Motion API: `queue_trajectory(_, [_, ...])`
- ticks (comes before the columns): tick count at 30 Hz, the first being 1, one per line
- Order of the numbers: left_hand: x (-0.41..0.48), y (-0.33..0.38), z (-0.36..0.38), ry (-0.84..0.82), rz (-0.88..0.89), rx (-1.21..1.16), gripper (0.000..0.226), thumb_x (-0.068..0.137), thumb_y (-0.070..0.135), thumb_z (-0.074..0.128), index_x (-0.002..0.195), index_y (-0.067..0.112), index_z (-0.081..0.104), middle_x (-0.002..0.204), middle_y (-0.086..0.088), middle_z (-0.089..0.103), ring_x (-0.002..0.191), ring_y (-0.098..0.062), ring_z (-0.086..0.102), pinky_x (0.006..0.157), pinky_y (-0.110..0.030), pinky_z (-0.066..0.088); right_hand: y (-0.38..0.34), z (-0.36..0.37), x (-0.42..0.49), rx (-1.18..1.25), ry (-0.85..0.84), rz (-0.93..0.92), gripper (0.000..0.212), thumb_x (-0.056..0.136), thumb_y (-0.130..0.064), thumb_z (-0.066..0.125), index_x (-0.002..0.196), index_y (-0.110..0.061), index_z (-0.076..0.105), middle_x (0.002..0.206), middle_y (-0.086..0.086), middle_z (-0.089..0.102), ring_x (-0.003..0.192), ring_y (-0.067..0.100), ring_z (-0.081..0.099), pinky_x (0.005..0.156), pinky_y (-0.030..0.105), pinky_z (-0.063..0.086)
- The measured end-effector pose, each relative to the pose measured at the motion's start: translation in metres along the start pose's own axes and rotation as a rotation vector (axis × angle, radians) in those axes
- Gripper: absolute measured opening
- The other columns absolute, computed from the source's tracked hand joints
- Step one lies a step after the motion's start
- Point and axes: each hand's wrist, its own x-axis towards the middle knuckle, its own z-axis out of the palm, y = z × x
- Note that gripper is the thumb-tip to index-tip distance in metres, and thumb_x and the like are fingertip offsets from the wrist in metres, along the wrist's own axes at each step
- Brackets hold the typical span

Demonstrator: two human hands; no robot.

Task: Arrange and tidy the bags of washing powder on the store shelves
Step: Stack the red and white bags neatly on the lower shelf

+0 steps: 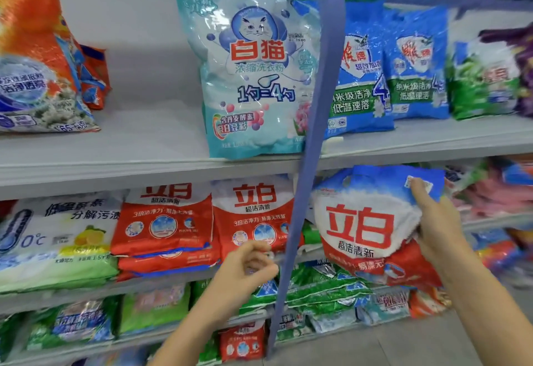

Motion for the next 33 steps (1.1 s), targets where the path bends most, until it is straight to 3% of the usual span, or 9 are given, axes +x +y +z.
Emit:
queue_trajectory(4, [0.017,-0.014,0.036,-0.282,-0.072,0.131,0.093,0.074,0.046,0.076,0.147,0.029,0.020,0.145,0.012,0.036,0.129,-0.002,0.038,0.101,-0.017,0.035,-0.029,0.000,-0.028,0.015,-0.137,-0.003,0.015,0.094,-0.022,0.051,0.101,-0.014,0.062,0.084,-0.006,0.074,0.076,0.008,0.070,0.062,0.022,0.057])
queue_trajectory(7, [0.027,-0.014,0.052,-0.327,-0.063,0.079,0.115,0.067,0.047,0.081,0.152,0.030,0.006,0.156,0.009,0.021,0.140,-0.009,0.025,0.113,-0.029,0.026,-0.049,0.002,-0.047,0.038,-0.141,0.032,0.020,0.093,-0.024,0.053,0.105,-0.011,0.061,0.091,0.001,0.073,0.078,0.011,0.070,0.062,0.024,0.058])
queue_trajectory(13, [0.031,0.011,0.073,-0.432,0.070,-0.248,0.079,0.053,0.039,0.088,0.119,0.039,0.045,0.117,0.024,0.062,0.109,0.009,0.057,0.088,-0.010,0.047,-0.072,-0.007,-0.063,0.087,-0.275,-0.022,0.030,0.088,-0.027,0.052,0.075,-0.018,0.077,0.080,-0.001,0.075,0.073,0.011,0.072,0.054,0.021,0.055])
queue_trajectory(17, [0.023,0.003,0.076,-0.381,0.054,-0.403,0.072,0.055,0.033,0.087,0.117,0.024,0.052,0.104,0.011,0.073,0.101,-0.009,0.068,0.081,-0.021,0.054,-0.074,-0.007,-0.058,-0.159,-0.261,-0.058,0.051,0.075,-0.053,0.057,0.110,-0.016,0.063,0.110,0.010,0.069,0.098,0.023,0.068,0.081,0.038,0.056])
queue_trajectory(19, [0.018,-0.006,0.066,-0.236,-0.087,-0.526,0.070,0.063,0.038,0.085,0.120,0.017,0.052,0.100,0.005,0.075,0.094,-0.015,0.071,0.076,-0.025,0.056,-0.070,-0.004,-0.054,-0.403,-0.245,-0.184,0.062,0.076,-0.063,0.052,0.105,-0.009,0.061,0.106,0.022,0.064,0.095,0.028,0.064,0.090,0.046,0.051])
queue_trajectory(21, [0.015,-0.018,0.047,-0.109,-0.123,-0.533,0.056,0.067,0.041,0.073,0.115,0.022,0.052,0.091,0.010,0.076,0.085,-0.013,0.072,0.066,-0.022,0.056,-0.063,0.005,-0.053,-0.507,-0.288,-0.350,0.048,0.085,-0.050,0.046,0.083,-0.006,0.064,0.090,0.028,0.064,0.072,0.018,0.061,0.071,0.026,0.050])
queue_trajectory(23, [0.010,-0.023,0.027,-0.070,-0.095,-0.444,0.048,0.068,0.043,0.065,0.112,0.026,0.053,0.090,0.015,0.075,0.084,-0.011,0.072,0.063,-0.018,0.055,-0.052,0.021,-0.054,-0.570,-0.334,-0.418,0.046,0.092,-0.035,0.042,0.078,0.002,0.064,0.076,0.028,0.063,0.064,0.012,0.053,0.055,0.024,0.039])
queue_trajectory(28, [-0.003,-0.029,-0.016,-0.042,-0.144,-0.367,0.045,0.075,0.052,0.065,0.112,0.029,0.054,0.094,0.009,0.075,0.086,-0.015,0.073,0.064,-0.020,0.056,-0.028,0.058,-0.058,-0.562,-0.373,-0.521,0.062,0.084,-0.046,0.039,0.064,0.011,0.048,0.058,0.018,0.042,0.054,0.017,0.040,0.049,0.027,0.024])
queue_trajectory(33, [-0.024,-0.042,-0.049,0.032,-0.228,-0.584,0.065,0.067,0.042,0.082,0.121,0.017,0.055,0.104,-0.013,0.073,0.089,-0.029,0.072,0.066,-0.034,0.058,-0.003,0.097,-0.071,-0.300,-0.440,-0.303,0.048,0.089,-0.040,0.047,0.072,0.004,0.056,0.062,0.021,0.054,0.060,0.015,0.052,0.055,0.028,0.039])
